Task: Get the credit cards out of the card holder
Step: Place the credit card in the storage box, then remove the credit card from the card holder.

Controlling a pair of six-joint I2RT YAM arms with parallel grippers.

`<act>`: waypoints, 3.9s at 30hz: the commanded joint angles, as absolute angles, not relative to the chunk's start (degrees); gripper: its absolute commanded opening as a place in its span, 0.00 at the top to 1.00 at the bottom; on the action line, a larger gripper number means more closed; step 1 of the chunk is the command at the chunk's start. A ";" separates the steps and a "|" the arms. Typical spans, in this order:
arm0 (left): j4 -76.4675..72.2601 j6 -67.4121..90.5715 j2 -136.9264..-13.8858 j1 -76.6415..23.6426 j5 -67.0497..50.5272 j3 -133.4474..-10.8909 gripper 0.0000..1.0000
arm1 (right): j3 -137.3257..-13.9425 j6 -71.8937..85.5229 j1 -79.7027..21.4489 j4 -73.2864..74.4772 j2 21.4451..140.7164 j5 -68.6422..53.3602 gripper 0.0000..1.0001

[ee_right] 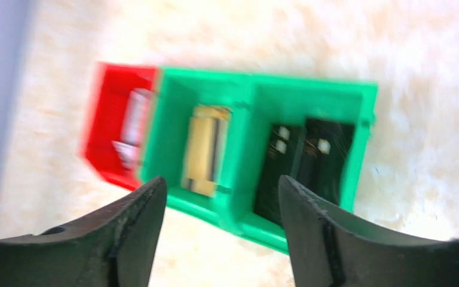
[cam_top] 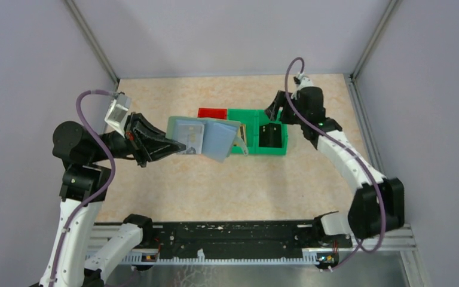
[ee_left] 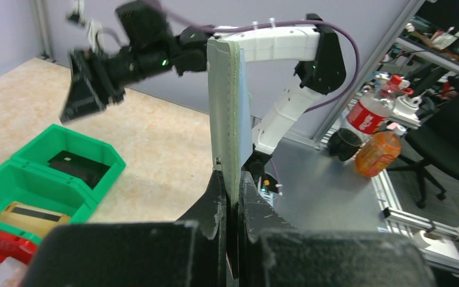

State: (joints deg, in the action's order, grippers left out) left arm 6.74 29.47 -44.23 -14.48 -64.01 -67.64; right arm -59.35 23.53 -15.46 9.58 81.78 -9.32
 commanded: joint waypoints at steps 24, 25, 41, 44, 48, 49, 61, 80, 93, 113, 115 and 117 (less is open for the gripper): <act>8.40 34.61 -46.63 -14.68 -64.75 -67.40 1.00 | -64.10 53.05 -32.15 -23.60 50.94 -39.06 0.26; 8.80 34.35 -46.74 -14.68 -64.40 -67.38 1.00 | -62.81 55.18 -32.55 -26.09 51.27 -40.36 0.31; 11.93 32.15 -46.68 -14.68 -60.45 -68.14 1.00 | -64.09 49.32 -45.78 -24.52 60.68 -41.10 0.48; 10.54 33.36 -46.48 -14.67 -61.89 -68.09 1.00 | -63.66 49.44 -45.86 -25.33 62.04 -41.40 0.49; 8.91 35.04 -46.57 -14.63 -63.68 -68.07 1.00 | -63.90 49.43 -46.63 -25.19 63.38 -41.56 0.52; 8.35 35.95 -46.70 -14.65 -64.24 -67.98 1.00 | -63.85 49.41 -46.85 -25.22 63.60 -41.44 0.52; 5.71 38.52 -47.05 -14.68 -64.89 -67.23 1.00 | -64.60 49.13 -50.23 -27.00 66.38 -40.26 0.57; 7.93 35.97 -45.76 -14.68 -65.92 -66.59 1.00 | -69.05 52.28 -50.19 -32.36 70.52 -40.26 0.88; 14.92 29.76 -46.51 -14.68 -59.79 -69.52 0.93 | -62.32 51.04 -49.33 -31.43 66.09 -38.67 1.00; 14.88 30.13 -46.31 -14.68 -59.11 -69.12 1.00 | -63.28 49.61 -48.87 -29.92 66.26 -36.24 0.72; 14.12 30.57 -46.02 -14.66 -60.21 -69.08 1.00 | -64.82 49.37 -48.89 -29.28 67.46 -36.57 0.71; 13.33 31.40 -45.85 -14.68 -61.60 -69.14 1.00 | -65.53 48.73 -48.87 -28.21 67.76 -36.66 0.70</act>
State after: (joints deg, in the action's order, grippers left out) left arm 16.21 30.13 -46.76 -14.72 -59.05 -68.69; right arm -60.95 49.54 -49.21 -26.22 66.74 -36.75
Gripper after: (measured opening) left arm 0.096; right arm 0.294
